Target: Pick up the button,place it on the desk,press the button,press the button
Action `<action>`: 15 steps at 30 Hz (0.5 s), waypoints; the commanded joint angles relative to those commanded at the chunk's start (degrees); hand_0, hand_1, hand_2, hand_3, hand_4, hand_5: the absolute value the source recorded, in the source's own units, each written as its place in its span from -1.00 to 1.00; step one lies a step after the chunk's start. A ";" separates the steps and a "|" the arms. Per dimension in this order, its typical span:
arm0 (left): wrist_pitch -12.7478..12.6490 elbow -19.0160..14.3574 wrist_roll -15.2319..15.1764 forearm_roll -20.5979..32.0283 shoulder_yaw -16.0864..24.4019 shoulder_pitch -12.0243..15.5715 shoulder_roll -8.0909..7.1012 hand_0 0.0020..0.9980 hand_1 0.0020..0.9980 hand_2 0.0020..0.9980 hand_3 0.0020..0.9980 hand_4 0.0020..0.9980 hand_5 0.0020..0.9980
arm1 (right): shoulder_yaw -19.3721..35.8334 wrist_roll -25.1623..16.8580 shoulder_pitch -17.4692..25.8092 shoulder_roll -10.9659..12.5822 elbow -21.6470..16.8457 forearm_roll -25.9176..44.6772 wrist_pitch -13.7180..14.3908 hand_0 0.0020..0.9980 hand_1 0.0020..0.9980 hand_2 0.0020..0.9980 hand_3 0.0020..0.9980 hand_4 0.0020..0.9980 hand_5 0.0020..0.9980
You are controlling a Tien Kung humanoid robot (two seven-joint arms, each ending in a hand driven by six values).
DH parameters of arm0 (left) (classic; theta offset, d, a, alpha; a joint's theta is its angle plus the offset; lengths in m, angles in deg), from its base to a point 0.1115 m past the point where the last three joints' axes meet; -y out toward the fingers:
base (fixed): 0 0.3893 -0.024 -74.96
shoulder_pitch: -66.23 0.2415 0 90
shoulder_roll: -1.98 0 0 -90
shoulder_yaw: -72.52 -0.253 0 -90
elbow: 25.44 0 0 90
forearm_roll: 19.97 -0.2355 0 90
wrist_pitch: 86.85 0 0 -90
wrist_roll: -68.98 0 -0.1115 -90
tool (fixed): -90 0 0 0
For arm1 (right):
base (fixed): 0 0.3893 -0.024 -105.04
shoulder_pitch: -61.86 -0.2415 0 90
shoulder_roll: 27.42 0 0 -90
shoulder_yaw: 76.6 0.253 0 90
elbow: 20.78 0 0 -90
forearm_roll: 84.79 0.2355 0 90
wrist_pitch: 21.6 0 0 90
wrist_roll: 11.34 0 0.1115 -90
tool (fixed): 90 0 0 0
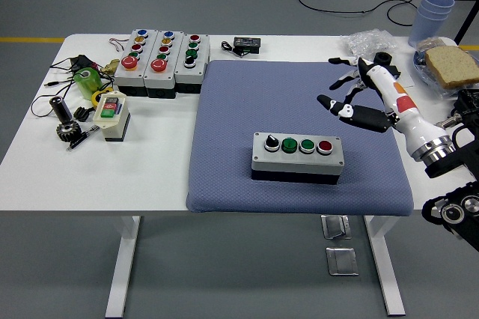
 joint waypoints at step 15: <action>-0.28 0.00 -0.35 -0.02 0.09 -0.74 -0.26 0.30 0.29 0.27 0.09 -0.40 0.70 | 7.00 -5.23 4.75 0.80 2.52 36.12 1.14 0.43 0.38 0.52 0.46 0.62 -0.22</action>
